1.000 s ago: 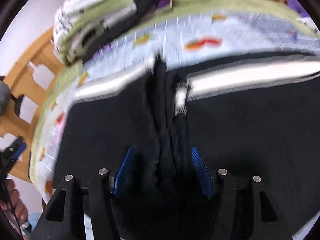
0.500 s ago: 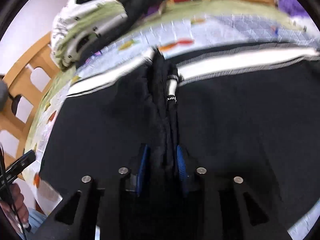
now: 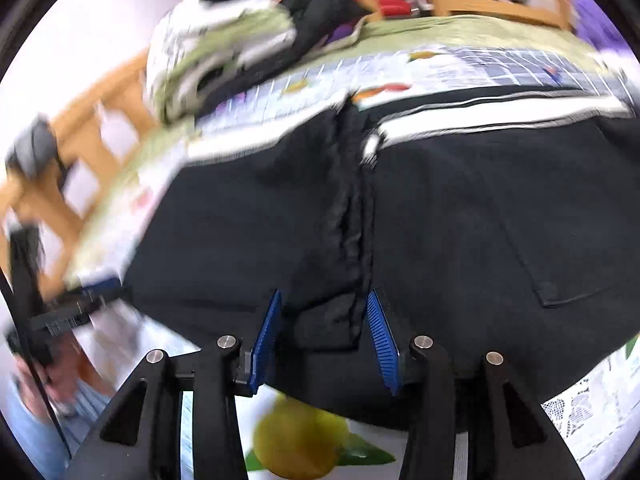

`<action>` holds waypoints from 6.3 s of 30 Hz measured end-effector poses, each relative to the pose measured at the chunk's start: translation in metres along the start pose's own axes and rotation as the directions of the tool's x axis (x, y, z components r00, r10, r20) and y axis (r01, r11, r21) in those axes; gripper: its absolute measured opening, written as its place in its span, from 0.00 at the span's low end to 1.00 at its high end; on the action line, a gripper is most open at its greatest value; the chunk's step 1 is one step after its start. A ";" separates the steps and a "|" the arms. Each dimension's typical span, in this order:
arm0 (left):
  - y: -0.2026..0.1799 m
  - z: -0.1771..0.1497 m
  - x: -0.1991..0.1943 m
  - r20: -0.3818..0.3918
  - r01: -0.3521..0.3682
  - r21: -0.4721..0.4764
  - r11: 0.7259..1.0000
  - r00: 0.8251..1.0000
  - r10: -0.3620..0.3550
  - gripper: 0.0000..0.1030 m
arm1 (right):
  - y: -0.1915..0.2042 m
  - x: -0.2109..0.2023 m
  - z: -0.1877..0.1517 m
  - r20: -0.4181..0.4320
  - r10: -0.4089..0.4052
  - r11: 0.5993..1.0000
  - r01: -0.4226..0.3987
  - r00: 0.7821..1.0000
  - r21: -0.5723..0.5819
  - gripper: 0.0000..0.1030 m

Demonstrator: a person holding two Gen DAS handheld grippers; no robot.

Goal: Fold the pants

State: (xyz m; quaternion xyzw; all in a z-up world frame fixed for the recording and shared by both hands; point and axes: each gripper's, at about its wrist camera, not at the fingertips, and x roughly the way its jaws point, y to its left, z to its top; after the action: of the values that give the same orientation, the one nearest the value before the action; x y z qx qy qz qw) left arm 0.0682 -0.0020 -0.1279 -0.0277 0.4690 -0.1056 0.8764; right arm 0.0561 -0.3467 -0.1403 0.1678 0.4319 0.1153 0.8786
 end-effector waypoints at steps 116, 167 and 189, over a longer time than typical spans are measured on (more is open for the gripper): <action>0.166 -0.070 -0.058 0.257 0.014 -0.312 0.950 0.964 0.070 0.74 | 0.153 0.052 -0.034 -0.191 0.050 0.982 -0.083 0.980 -0.169 0.12; 0.074 -0.008 -0.054 0.185 -0.033 -0.257 0.966 0.979 0.082 0.16 | 0.062 0.000 -0.017 0.007 -0.072 0.992 0.073 0.997 -0.099 0.40; -0.169 0.015 -0.007 0.012 0.369 0.095 0.925 0.928 -0.372 0.30 | -0.087 -0.064 -0.024 0.082 -0.127 0.984 0.116 0.989 0.133 0.40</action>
State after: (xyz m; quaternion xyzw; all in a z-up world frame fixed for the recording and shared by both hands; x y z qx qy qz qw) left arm 0.0502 -0.1660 -0.0893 -0.0774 0.4368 -0.2900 0.8480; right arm 0.0042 -0.4439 -0.1423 0.2023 0.4078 0.0259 0.8900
